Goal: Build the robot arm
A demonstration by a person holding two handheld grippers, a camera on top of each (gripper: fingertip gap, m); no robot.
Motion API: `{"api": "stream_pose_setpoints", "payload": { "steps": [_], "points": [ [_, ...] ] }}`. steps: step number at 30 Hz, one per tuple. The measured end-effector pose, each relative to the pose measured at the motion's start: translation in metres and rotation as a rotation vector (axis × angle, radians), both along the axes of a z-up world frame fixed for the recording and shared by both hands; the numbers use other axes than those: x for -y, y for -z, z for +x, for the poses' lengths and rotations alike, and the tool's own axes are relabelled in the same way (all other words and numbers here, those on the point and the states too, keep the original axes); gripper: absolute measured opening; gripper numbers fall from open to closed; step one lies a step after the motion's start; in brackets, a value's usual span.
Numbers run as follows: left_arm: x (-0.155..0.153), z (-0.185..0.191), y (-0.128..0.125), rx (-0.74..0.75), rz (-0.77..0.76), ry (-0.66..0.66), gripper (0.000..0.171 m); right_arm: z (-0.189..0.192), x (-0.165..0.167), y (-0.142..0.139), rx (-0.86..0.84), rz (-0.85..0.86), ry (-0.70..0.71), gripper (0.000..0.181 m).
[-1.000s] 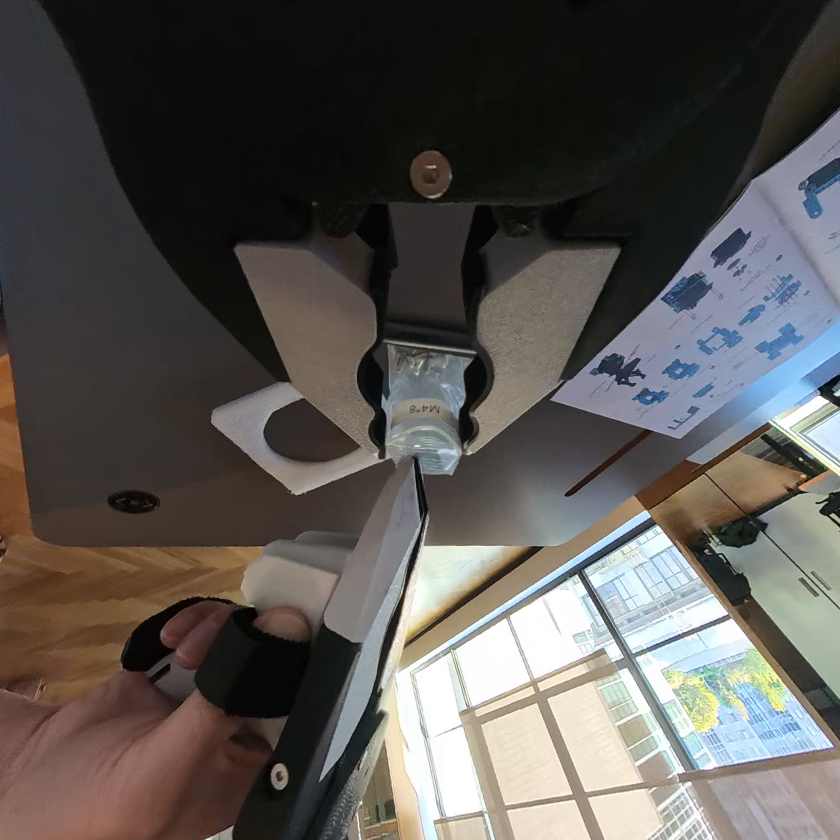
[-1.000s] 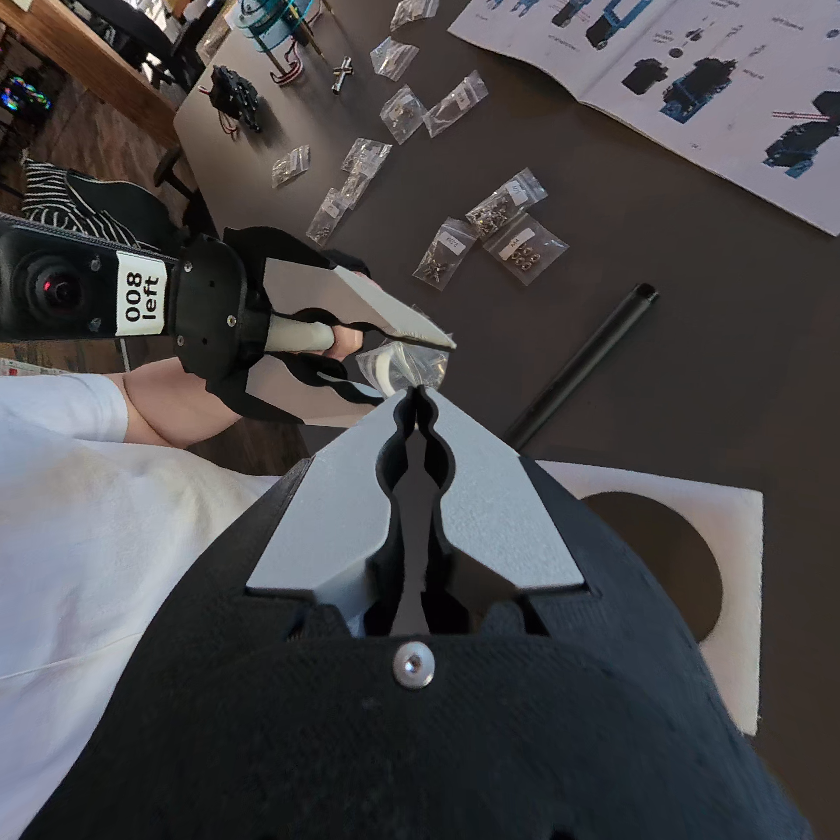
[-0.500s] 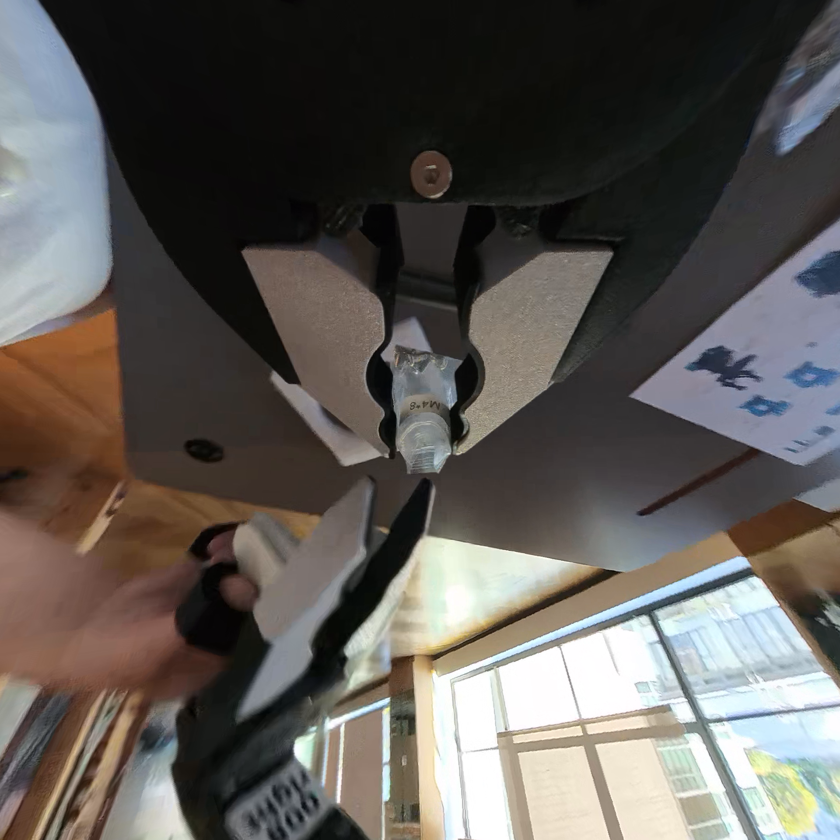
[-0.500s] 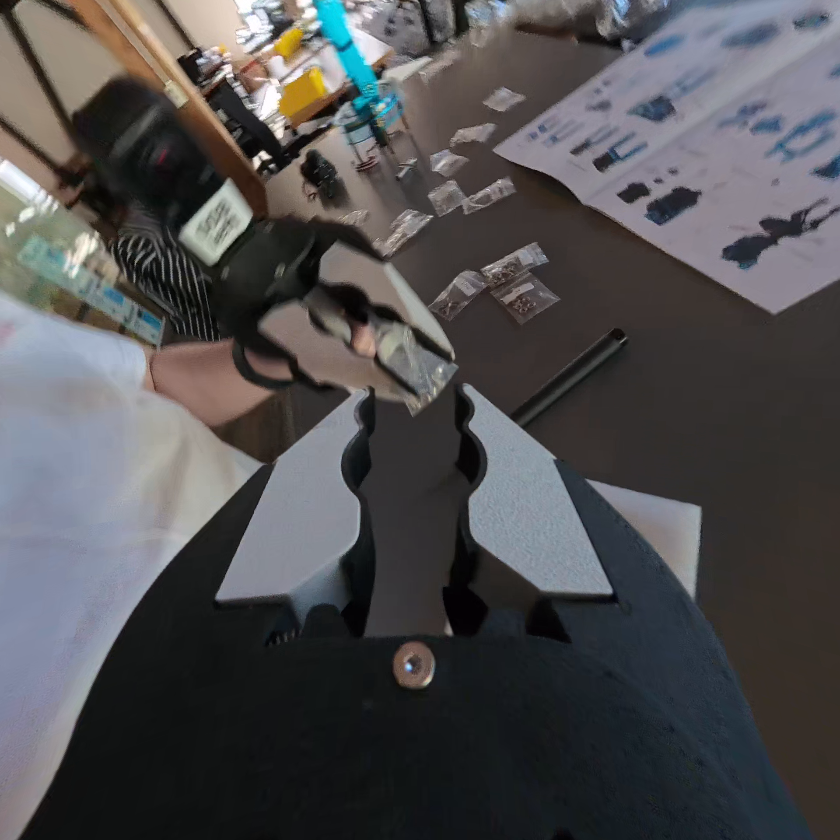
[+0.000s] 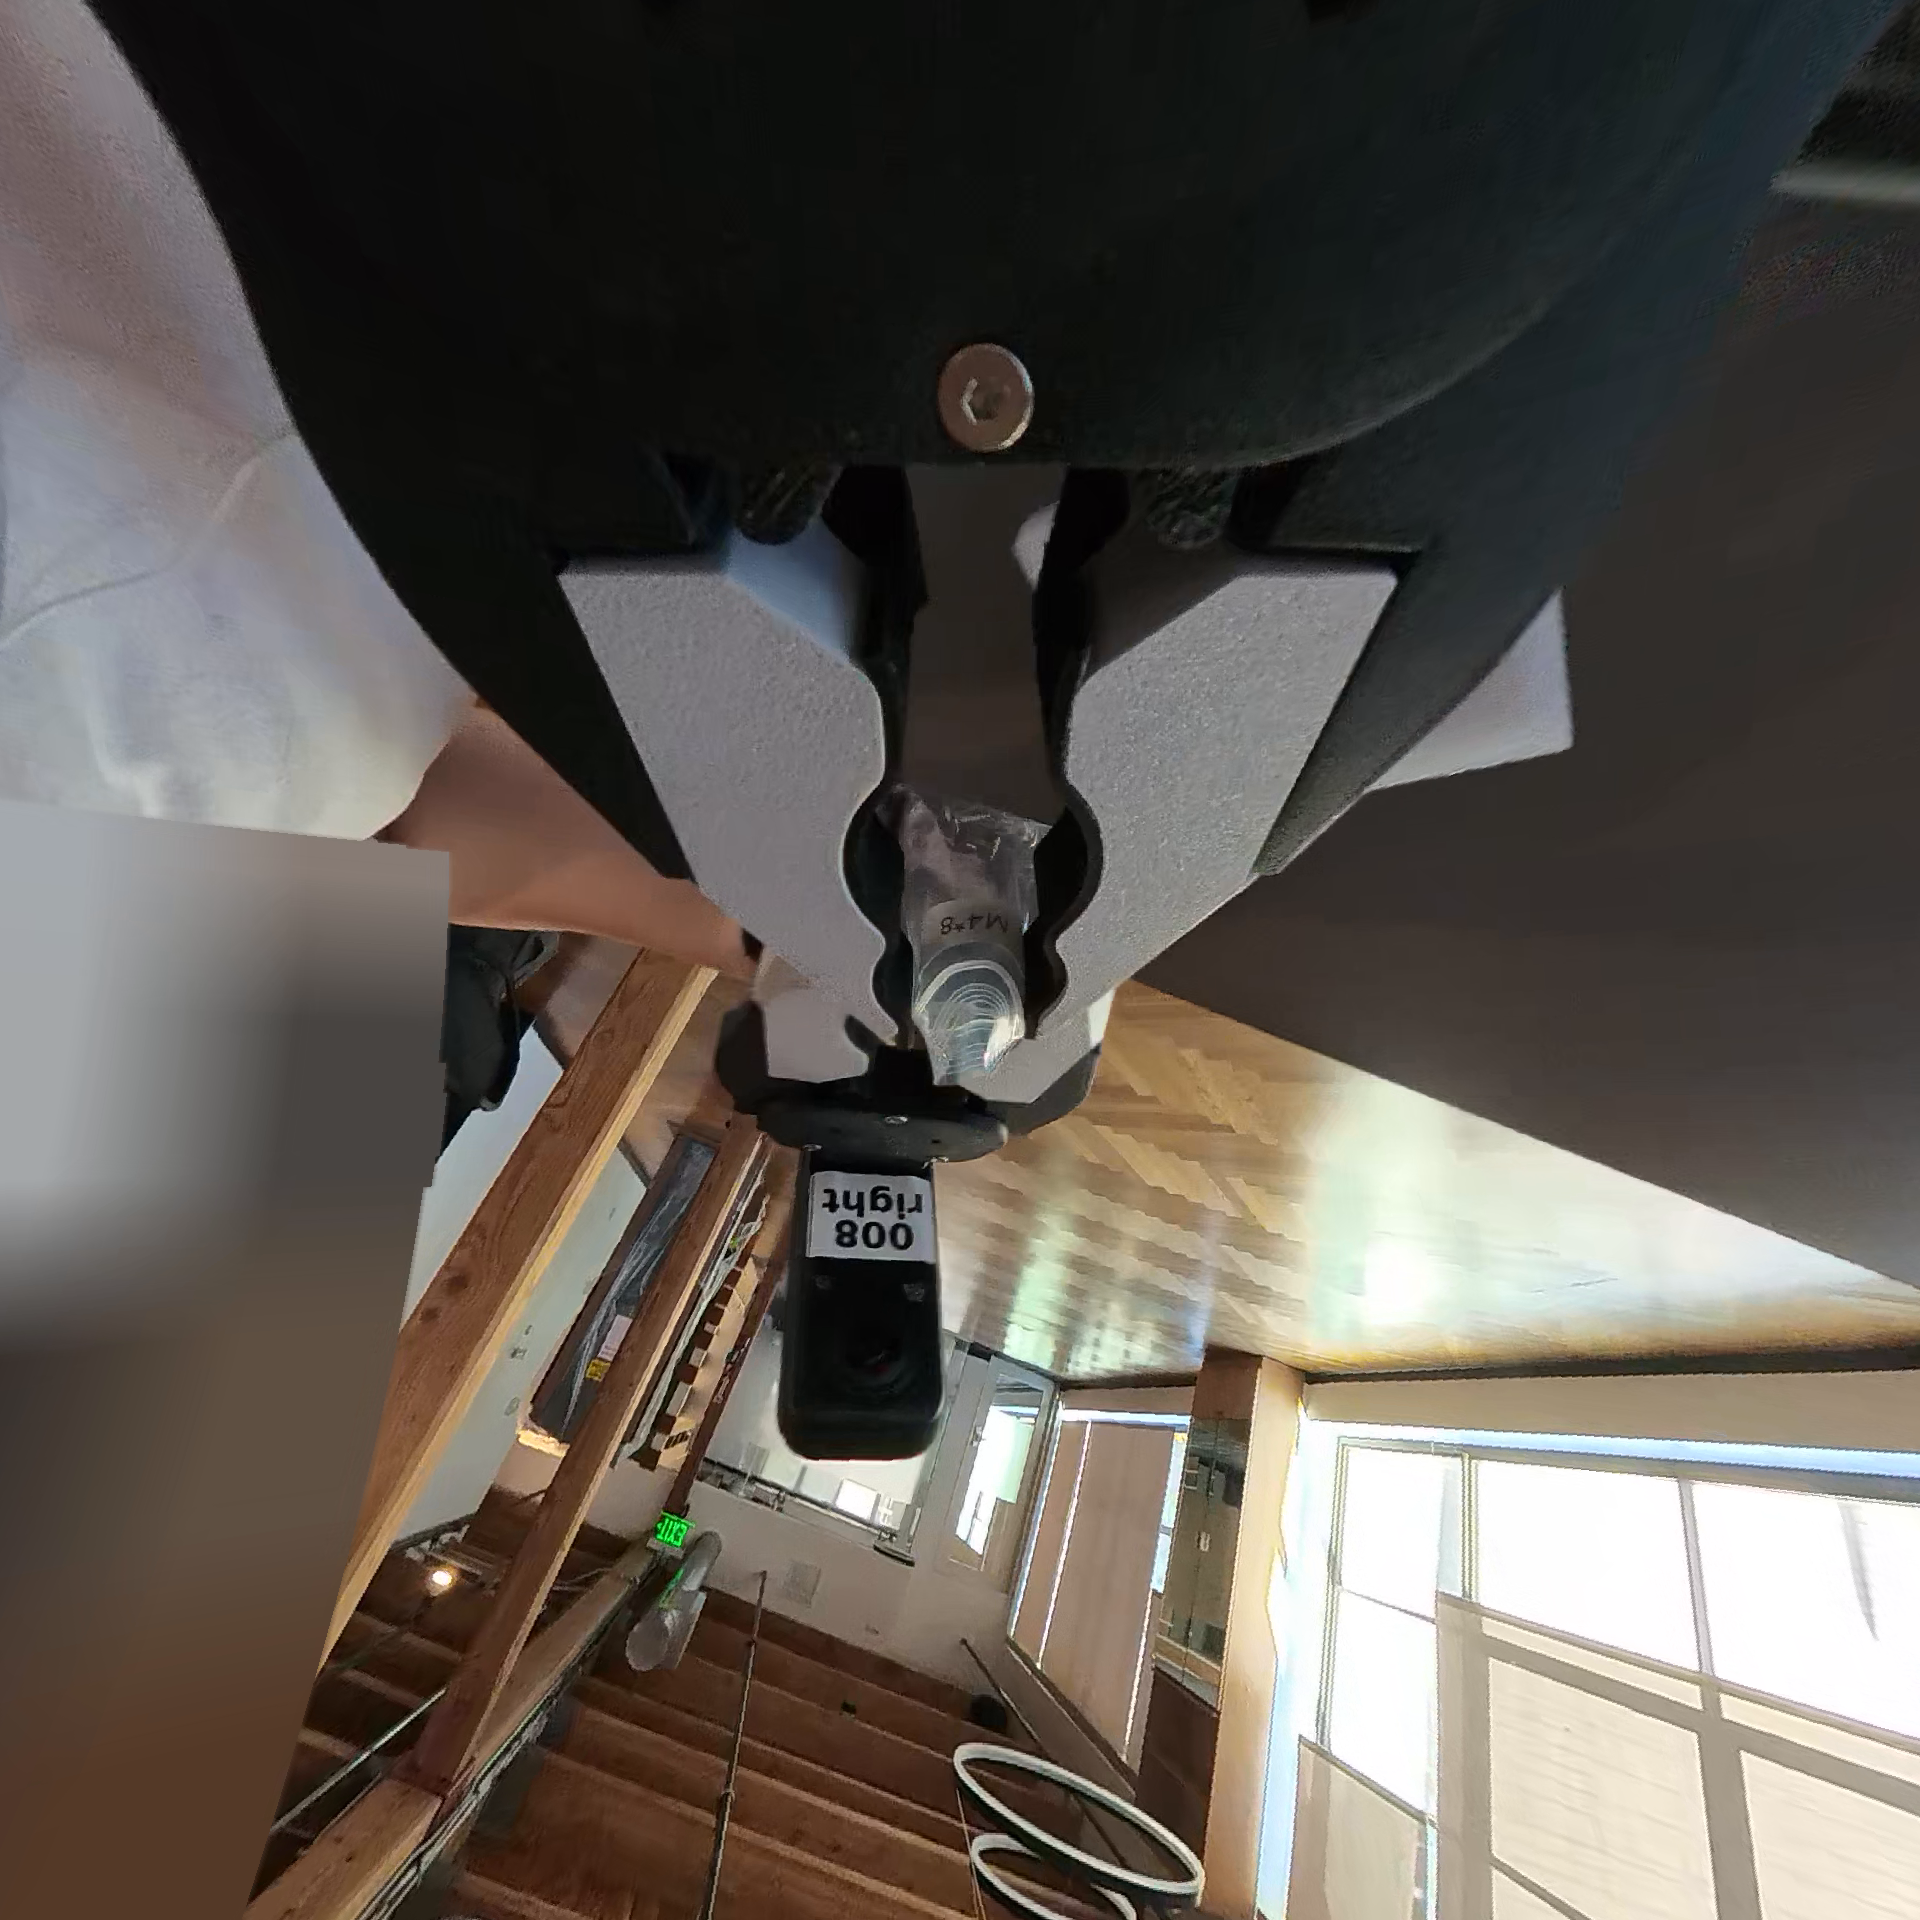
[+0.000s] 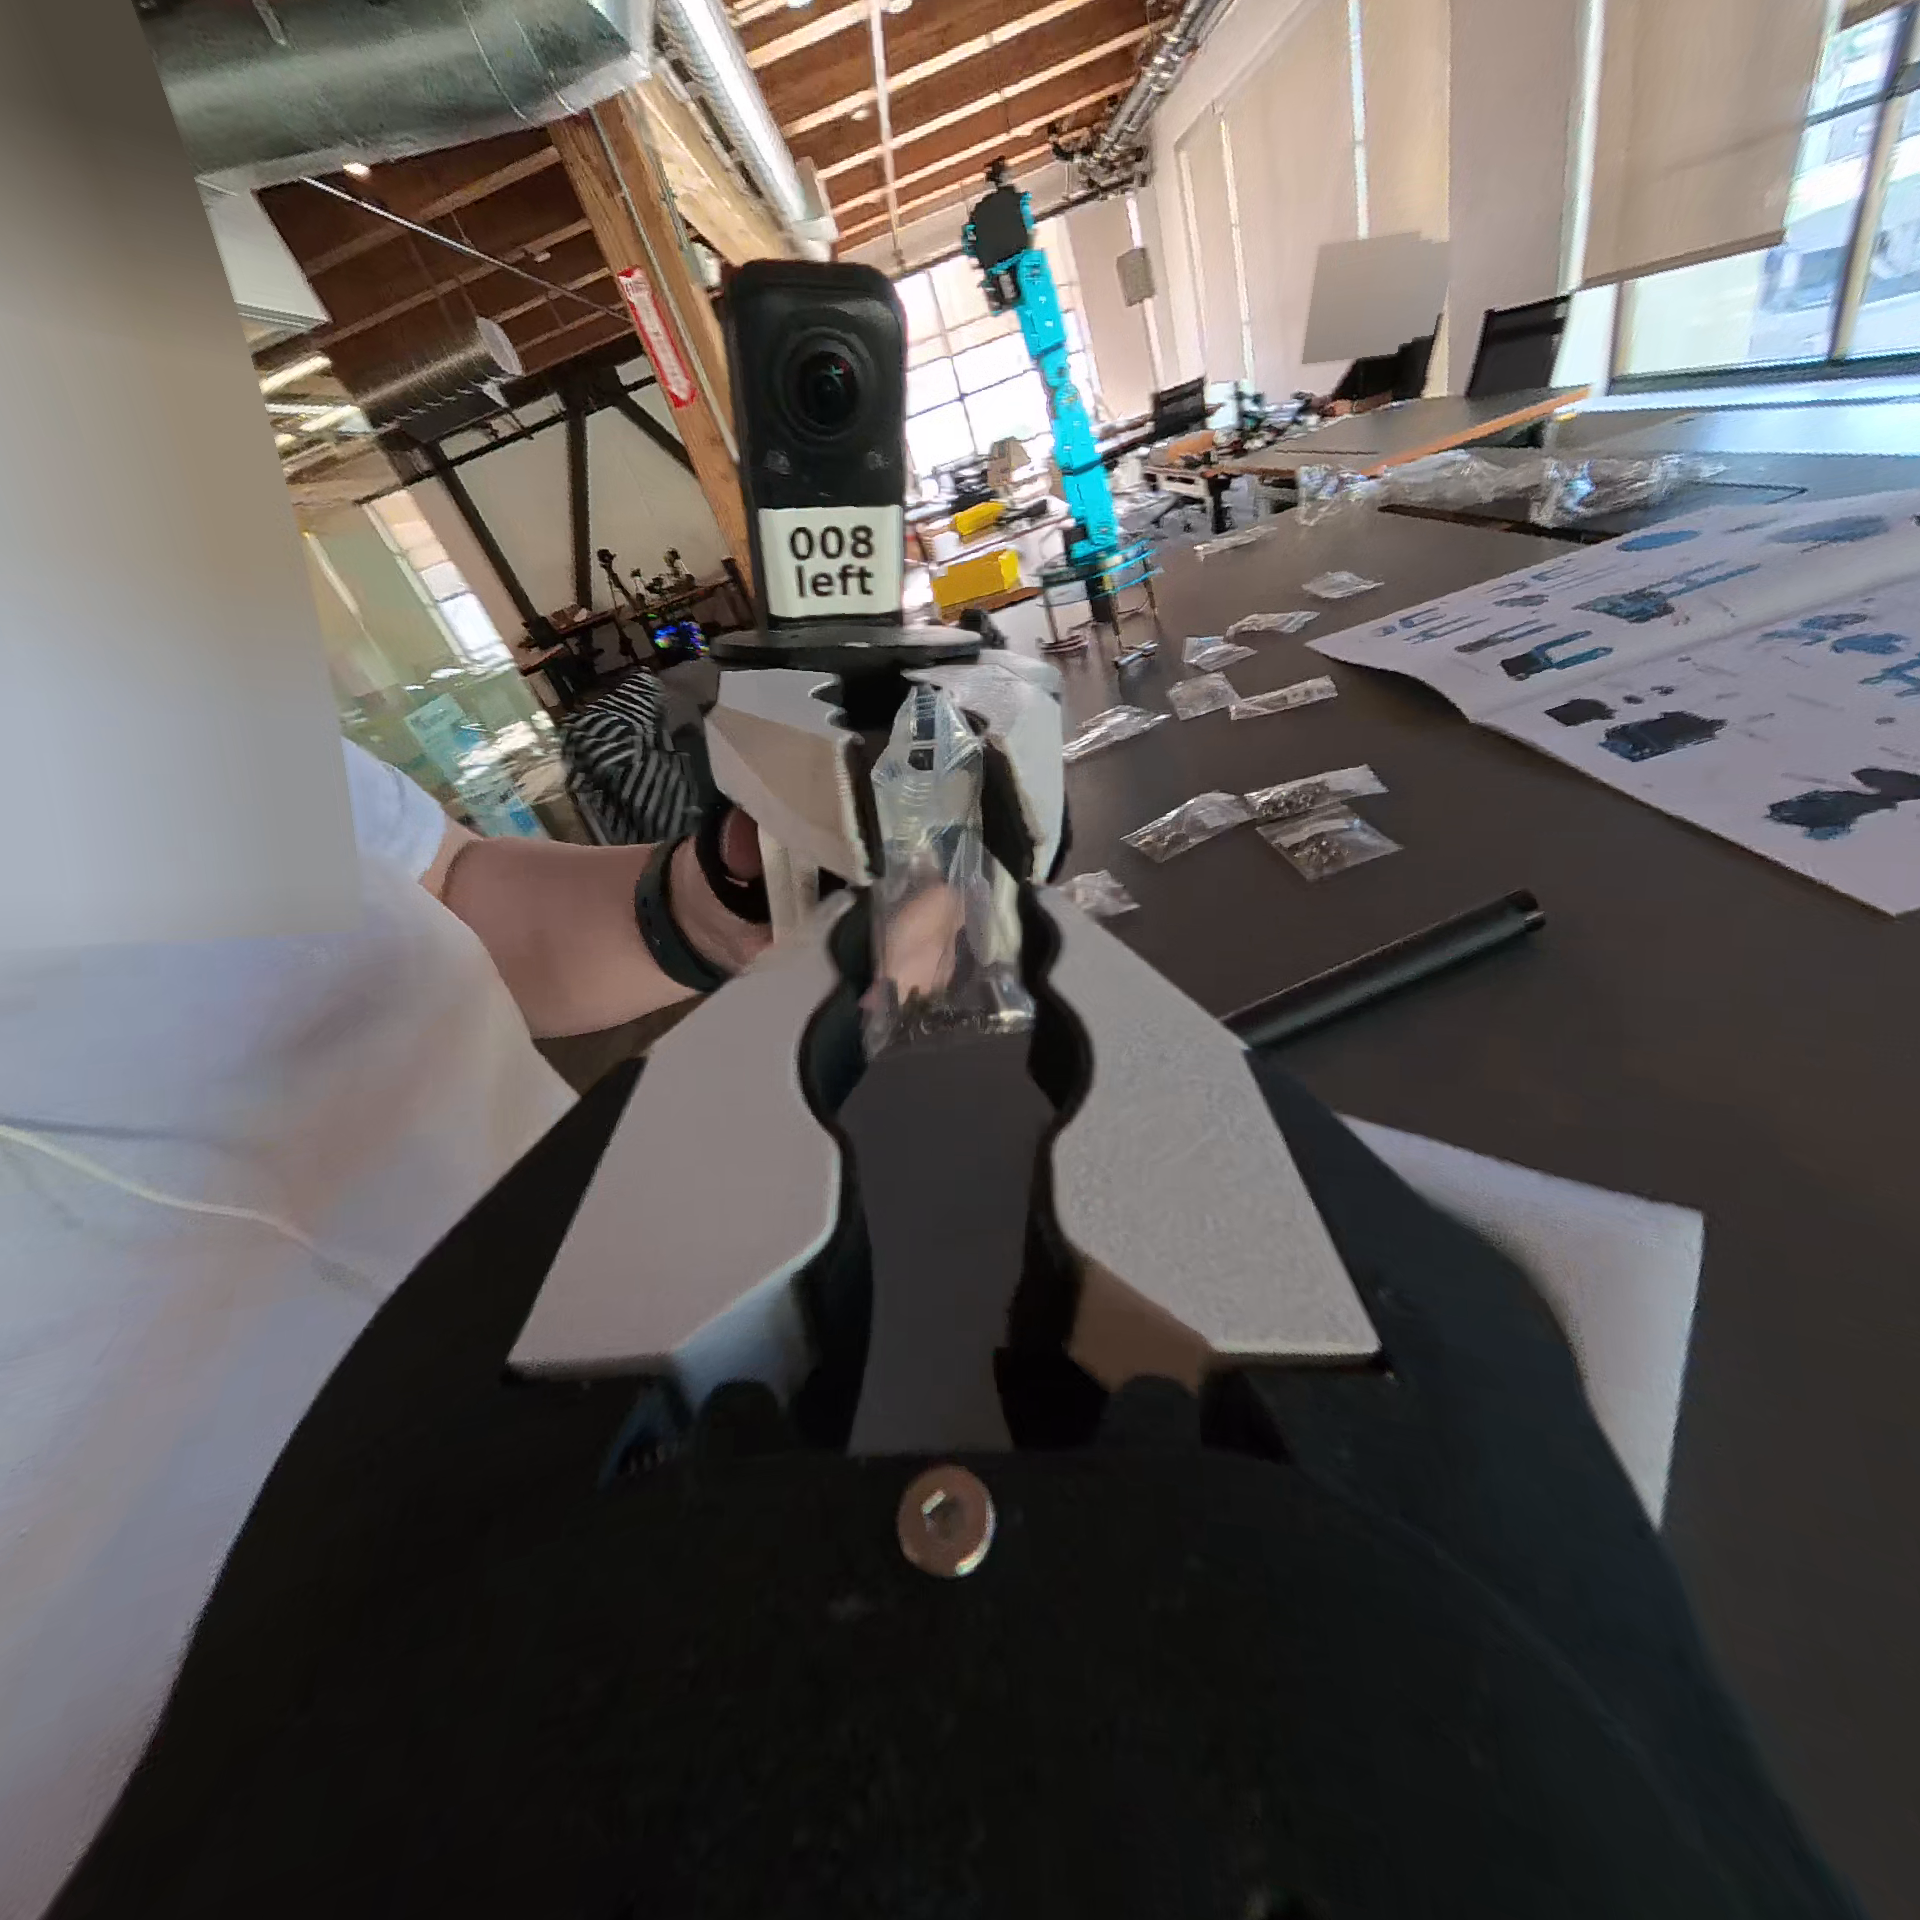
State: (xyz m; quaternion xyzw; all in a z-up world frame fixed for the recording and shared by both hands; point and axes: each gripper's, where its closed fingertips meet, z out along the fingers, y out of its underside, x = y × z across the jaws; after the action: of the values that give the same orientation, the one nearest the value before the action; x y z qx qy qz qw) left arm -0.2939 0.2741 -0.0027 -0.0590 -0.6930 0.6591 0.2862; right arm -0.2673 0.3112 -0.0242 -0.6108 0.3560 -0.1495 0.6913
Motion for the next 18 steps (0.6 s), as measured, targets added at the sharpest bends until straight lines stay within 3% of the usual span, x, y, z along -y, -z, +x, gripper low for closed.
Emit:
{"api": "stream_pose_setpoints", "payload": {
  "steps": [2,5,11,14,18],
  "points": [
    [0.008,-0.010,0.000,-0.039,-0.008,-0.006,0.018,-0.012,0.009,-0.001,-0.007,0.040,-0.027,0.011],
    [0.019,-0.015,0.005,-0.103,-0.004,-0.034,0.026,-0.021,0.026,0.003,-0.062,0.039,-0.047,0.007],
    [0.015,0.013,0.027,-0.155,0.021,-0.238,0.042,-0.020,0.055,0.045,-0.230,-0.285,-0.066,0.007],
    [0.009,0.021,0.048,-0.022,0.110,-0.308,0.051,-0.018,0.065,0.071,-0.284,-0.489,-0.076,0.008],
    [0.014,0.017,0.071,0.223,0.232,-0.290,0.054,-0.015,0.069,0.095,-0.306,-0.650,-0.104,0.008]
  ]
}}
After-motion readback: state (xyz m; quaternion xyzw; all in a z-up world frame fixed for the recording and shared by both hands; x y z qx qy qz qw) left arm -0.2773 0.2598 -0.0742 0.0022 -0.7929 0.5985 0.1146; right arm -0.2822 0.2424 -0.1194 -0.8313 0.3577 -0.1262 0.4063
